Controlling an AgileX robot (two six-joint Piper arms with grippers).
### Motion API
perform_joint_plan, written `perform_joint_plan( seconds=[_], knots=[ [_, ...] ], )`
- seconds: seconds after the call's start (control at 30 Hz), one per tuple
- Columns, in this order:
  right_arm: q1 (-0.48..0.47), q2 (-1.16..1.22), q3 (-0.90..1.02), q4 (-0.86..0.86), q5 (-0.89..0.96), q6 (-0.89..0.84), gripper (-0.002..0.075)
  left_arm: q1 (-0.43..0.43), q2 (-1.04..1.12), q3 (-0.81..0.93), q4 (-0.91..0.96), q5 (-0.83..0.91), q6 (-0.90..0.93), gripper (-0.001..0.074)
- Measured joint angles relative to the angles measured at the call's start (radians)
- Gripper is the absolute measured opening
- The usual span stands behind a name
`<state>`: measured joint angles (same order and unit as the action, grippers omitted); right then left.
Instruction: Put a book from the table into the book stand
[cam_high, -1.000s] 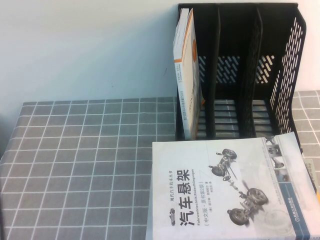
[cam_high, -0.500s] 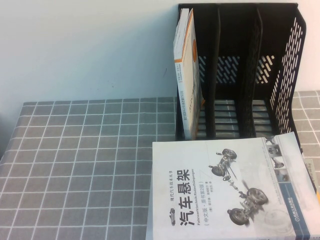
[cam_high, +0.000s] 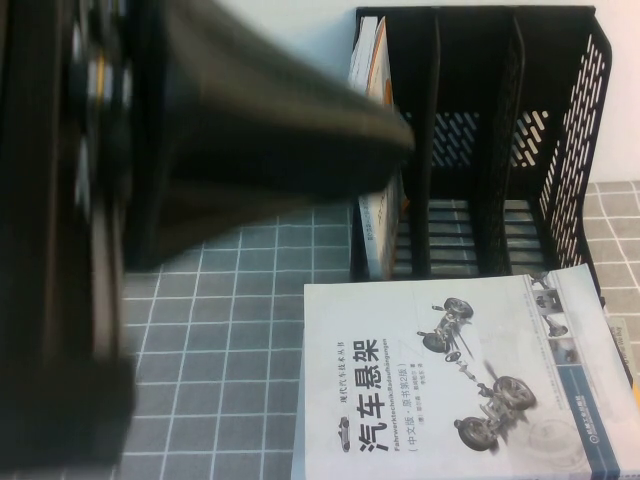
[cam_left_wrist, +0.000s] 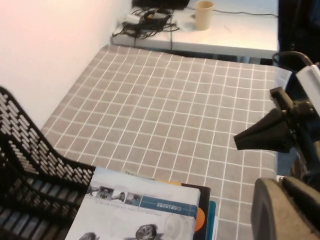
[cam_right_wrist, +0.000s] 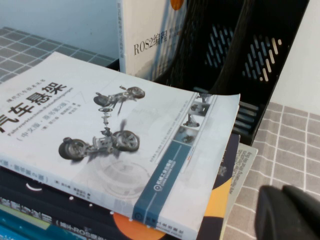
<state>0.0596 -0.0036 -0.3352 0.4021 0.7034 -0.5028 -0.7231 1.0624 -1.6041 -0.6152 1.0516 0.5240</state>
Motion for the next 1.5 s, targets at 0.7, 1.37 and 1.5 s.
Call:
perform_joint_plan(
  seconds=[0.7,1.37,1.5],
  knots=[
    [0.0,-0.002,0.015,0.001,-0.03,0.002,-0.0003,-0.002,-0.164,0.23,-0.069,-0.038,0.169,-0.0001],
    [0.0,-0.006,0.015,0.002,-0.03,0.002,-0.0003,0.23,-0.717,0.613,-0.102,-0.039,0.146,-0.0002],
    [0.0,-0.006,0.015,0.002,-0.03,0.002,-0.0003,0.294,-0.876,0.788,-0.119,-0.098,0.176,-0.0002]
  ],
)
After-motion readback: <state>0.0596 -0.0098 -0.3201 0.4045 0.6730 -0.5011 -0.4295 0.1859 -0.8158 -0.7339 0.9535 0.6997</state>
